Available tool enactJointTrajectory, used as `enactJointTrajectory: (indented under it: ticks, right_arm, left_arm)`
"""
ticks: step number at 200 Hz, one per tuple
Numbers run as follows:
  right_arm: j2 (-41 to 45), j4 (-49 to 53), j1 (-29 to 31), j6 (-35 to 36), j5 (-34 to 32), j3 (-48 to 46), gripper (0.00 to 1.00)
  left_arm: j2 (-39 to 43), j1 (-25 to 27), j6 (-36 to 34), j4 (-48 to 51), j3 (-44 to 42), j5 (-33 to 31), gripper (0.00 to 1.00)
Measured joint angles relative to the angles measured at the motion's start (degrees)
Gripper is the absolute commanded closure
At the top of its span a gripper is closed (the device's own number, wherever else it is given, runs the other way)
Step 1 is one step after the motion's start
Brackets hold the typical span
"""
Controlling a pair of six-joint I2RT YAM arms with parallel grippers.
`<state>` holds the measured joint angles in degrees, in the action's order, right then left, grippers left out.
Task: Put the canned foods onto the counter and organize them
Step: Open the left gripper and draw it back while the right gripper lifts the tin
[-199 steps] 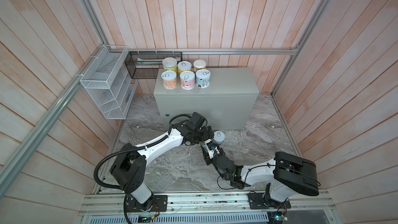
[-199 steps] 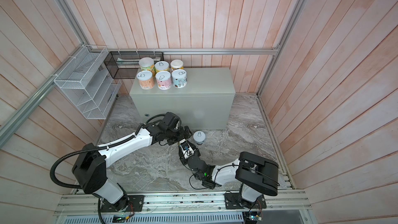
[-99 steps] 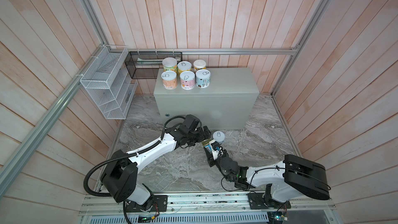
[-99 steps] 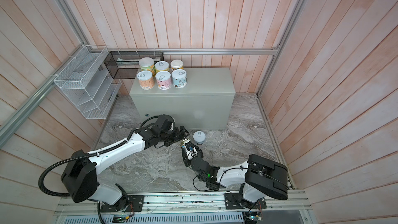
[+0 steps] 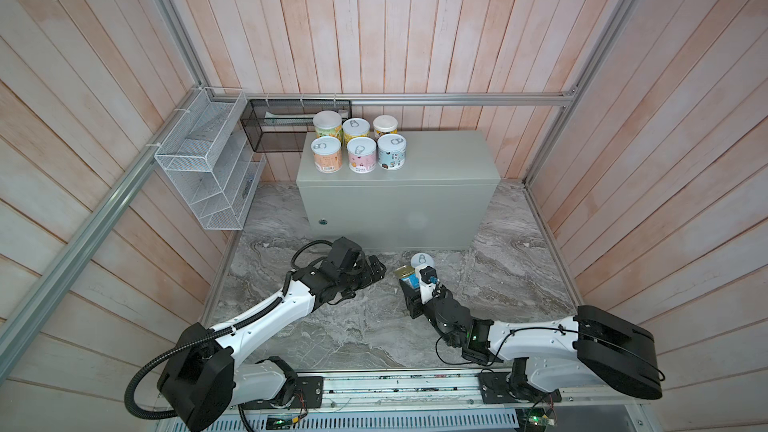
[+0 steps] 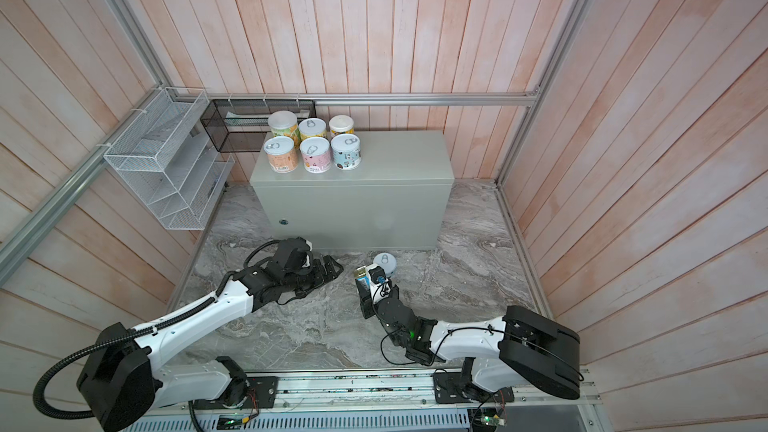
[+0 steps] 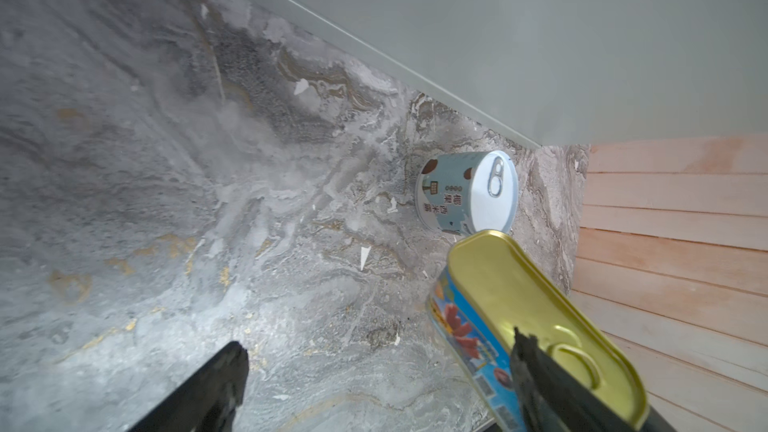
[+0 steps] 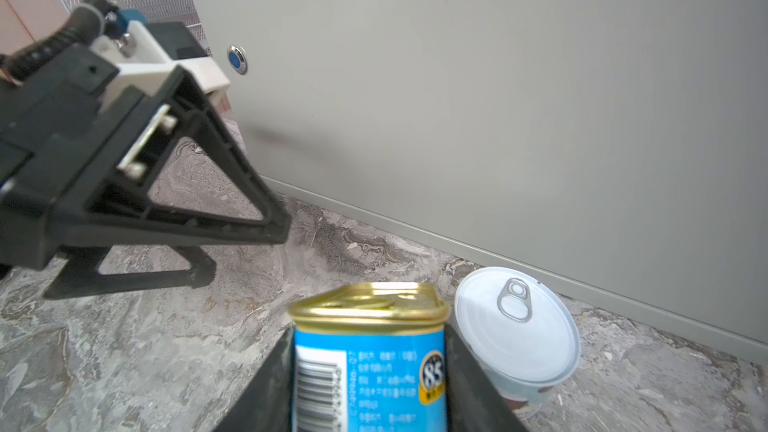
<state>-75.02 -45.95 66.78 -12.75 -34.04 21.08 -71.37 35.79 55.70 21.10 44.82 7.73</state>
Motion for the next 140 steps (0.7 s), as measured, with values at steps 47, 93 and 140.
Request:
enactJointTrajectory:
  ticks: [47, 93, 140]
  right_arm:
    - [0.37, 2.36, -1.38, -0.50, 4.26, -0.04, 0.51]
    - [7.19, 9.77, -4.02, 0.31, 6.43, 2.93, 0.52]
    - [17.07, 14.93, -5.20, -0.17, 6.97, 7.89, 0.53]
  left_arm:
    - [1.84, -2.12, -0.46, -0.50, -4.98, -1.11, 0.00]
    - [3.06, -3.30, -1.81, -2.56, -9.70, -1.18, 0.00]
    - [4.31, -4.35, -4.22, -4.81, -12.81, -2.27, 0.00]
